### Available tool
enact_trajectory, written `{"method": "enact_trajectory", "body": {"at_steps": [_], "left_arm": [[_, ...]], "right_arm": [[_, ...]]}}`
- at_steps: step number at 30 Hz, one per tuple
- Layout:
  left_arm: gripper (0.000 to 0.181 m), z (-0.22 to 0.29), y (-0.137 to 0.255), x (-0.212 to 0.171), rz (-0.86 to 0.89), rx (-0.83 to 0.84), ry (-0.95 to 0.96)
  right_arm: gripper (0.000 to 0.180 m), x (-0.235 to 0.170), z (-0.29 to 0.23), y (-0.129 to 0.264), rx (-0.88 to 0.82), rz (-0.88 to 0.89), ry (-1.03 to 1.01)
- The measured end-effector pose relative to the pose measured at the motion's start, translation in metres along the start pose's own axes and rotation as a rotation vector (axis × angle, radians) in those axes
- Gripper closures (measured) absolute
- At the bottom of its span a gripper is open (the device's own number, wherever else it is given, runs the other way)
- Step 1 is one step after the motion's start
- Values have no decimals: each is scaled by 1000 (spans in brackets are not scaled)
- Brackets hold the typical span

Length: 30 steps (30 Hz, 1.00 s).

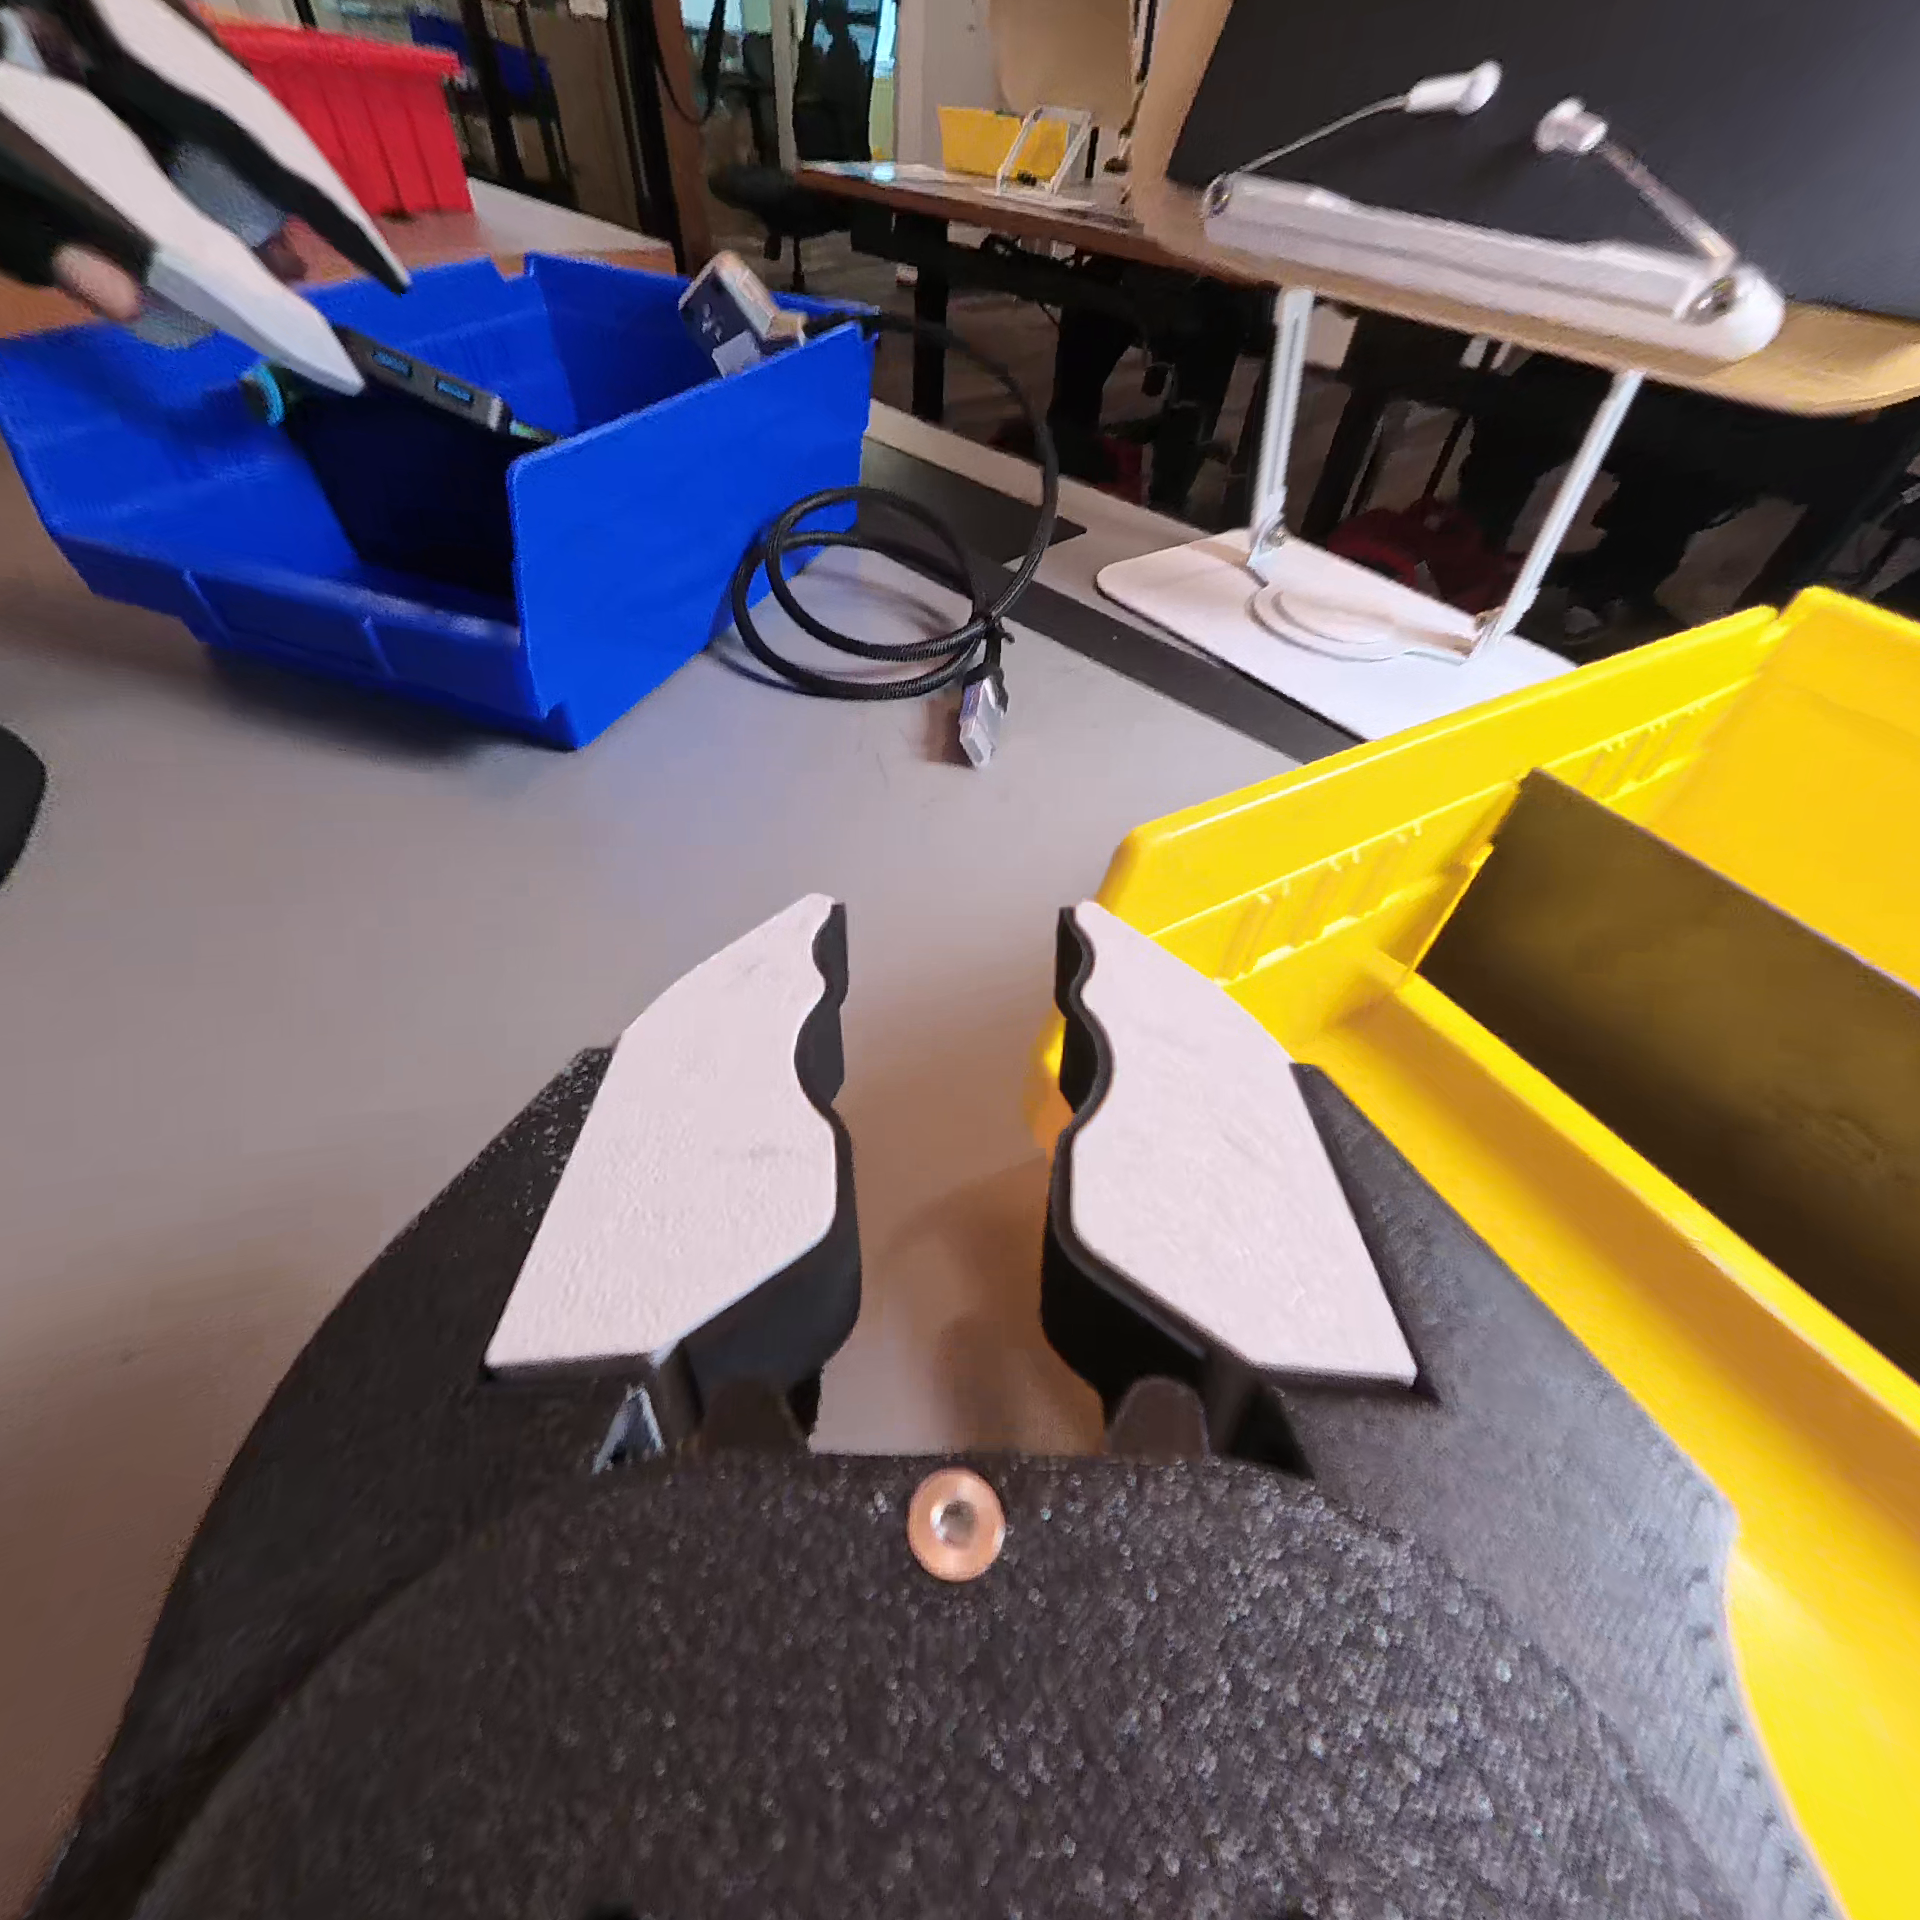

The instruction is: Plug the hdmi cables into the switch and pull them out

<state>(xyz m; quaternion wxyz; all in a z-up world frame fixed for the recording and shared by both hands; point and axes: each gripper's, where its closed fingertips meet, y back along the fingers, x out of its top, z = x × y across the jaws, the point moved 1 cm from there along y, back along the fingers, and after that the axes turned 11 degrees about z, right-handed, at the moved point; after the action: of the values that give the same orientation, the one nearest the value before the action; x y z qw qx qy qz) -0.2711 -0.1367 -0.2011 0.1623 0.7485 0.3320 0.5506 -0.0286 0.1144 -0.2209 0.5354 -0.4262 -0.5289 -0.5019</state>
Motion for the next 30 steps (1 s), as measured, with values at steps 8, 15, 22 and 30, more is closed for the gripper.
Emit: {"method": "enact_trajectory", "body": {"at_steps": [8, 15, 22, 30], "left_arm": [[153, -2, -20, -9, -182, -54, -101], [163, -35, 8, 40, -51, 87, -129], [165, -60, 70, 127, 366, 185, 1], [166, -25, 143, 219, 863, 12, 141]], "right_arm": [[149, -14, -11, 6, 70, -59, -21], [153, -7, -12, 9, 81, -18, -57], [154, -5, -23, 7, 118, -9, -48], [155, 75, -38, 0, 160, 178, -20]]}}
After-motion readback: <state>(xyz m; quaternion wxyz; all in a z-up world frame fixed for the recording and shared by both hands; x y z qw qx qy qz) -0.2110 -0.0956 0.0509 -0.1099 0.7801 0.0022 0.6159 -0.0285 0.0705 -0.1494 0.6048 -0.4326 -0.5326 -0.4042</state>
